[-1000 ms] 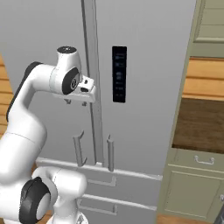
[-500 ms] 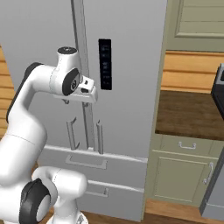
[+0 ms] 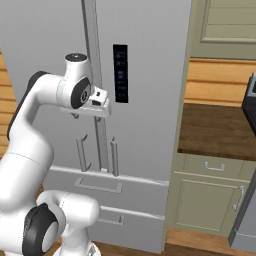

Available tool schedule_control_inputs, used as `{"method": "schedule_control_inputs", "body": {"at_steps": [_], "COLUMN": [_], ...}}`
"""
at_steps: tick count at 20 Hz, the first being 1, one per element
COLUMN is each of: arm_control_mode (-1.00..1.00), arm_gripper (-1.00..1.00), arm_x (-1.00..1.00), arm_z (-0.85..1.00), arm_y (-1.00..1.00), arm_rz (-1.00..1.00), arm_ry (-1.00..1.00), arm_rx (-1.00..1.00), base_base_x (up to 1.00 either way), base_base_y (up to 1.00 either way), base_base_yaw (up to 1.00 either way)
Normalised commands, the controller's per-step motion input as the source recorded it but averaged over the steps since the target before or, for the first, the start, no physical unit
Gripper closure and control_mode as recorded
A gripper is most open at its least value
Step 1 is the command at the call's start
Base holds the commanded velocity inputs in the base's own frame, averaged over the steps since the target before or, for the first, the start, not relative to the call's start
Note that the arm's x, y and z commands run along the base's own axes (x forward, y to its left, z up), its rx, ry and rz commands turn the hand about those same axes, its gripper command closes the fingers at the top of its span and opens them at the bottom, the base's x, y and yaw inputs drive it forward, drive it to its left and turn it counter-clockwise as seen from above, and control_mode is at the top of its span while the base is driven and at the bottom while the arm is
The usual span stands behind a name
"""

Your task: Take the strawberry from the fridge and place it on top of the pancake, located on the dining counter.

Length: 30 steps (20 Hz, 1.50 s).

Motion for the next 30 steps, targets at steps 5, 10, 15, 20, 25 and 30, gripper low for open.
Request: {"method": "schedule_control_inputs", "body": {"at_steps": [5,10,15,20,25,30], "arm_control_mode": [-1.00,-1.00,-1.00,-1.00,-1.00,-1.00], "arm_gripper": [-1.00,-1.00,-1.00,-1.00,-1.00,-1.00], "arm_x": [0.18,0.38,0.50,0.38,0.58,0.50], "arm_z": [-0.95,-0.68,-0.19,-0.09,-0.16,-0.20], "arm_y": [-0.17,-0.21,0.00,-0.04,-0.39,-0.19], "arm_rz": [0.00,0.02,0.02,0.00,0.03,0.03], "arm_ry": [0.02,-0.01,0.00,0.01,0.13,0.11], "arm_rx": [-0.03,0.00,0.00,0.00,0.01,0.00], "base_base_x": [0.00,0.00,0.00,0.00,0.00,0.00], "base_base_y": [0.00,0.00,0.00,0.00,0.00,0.00], "base_base_yaw": [0.00,0.00,0.00,0.00,0.00,0.00]}}
